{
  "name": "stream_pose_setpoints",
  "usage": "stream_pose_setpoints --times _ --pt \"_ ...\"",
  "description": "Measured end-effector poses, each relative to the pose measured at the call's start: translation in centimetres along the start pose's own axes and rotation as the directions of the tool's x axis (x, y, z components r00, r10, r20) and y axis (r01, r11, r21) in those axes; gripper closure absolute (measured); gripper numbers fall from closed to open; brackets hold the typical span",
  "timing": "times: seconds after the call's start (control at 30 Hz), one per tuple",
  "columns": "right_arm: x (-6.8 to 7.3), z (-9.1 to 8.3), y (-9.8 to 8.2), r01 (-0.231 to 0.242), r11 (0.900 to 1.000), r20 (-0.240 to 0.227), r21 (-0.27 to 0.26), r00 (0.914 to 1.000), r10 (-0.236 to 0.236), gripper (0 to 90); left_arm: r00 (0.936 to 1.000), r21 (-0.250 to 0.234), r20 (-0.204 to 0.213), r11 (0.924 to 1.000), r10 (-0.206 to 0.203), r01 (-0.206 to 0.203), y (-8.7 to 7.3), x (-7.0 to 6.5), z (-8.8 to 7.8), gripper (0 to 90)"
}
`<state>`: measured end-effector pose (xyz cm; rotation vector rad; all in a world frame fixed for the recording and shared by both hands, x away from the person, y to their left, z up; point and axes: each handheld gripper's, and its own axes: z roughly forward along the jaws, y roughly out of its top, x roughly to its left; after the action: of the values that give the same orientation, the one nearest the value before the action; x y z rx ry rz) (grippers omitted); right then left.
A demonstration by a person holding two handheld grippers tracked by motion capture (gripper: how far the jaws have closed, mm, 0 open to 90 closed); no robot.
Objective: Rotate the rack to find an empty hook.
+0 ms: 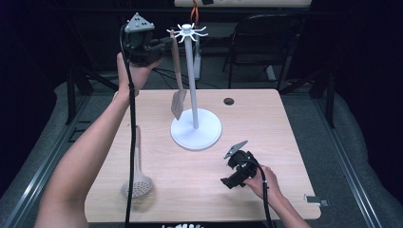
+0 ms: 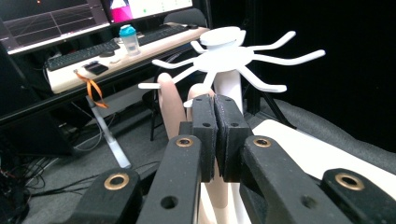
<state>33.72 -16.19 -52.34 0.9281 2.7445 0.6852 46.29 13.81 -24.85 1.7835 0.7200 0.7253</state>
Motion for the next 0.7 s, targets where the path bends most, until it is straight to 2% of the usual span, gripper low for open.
stream_pose_setpoints --times 0.2,0.43,0.47,0.53,0.7 --pt "0.0 0.0 0.0 -0.002 1.000 -0.001 -0.001 1.0000 0.002 8.7 0.9998 0.000 -0.012 0.9999 -0.013 0.013 0.0 0.5 0.2 87.4" --pt "0.0 -0.1 0.0 0.003 1.000 0.002 0.007 1.0000 -0.003 8.7 0.9994 -0.019 0.006 0.9992 -0.035 0.035 -0.6 0.6 -0.4 81.5" --pt "0.1 0.1 -0.1 -0.018 1.000 -0.003 -0.023 0.9998 0.018 8.7 0.9993 -0.021 0.009 0.9991 -0.036 0.037 -0.8 0.6 -0.6 79.7" --pt "0.1 0.1 -0.1 -0.018 1.000 -0.003 -0.021 0.9998 0.018 8.7 0.9991 -0.022 0.013 0.9990 -0.040 0.040 -1.2 0.6 -1.0 74.8" --pt "0.2 0.1 -0.1 -0.015 1.000 -0.002 -0.020 0.9999 0.015 8.7 0.9982 -0.021 -0.004 0.9980 -0.059 0.059 -2.2 0.7 -1.9 52.4"
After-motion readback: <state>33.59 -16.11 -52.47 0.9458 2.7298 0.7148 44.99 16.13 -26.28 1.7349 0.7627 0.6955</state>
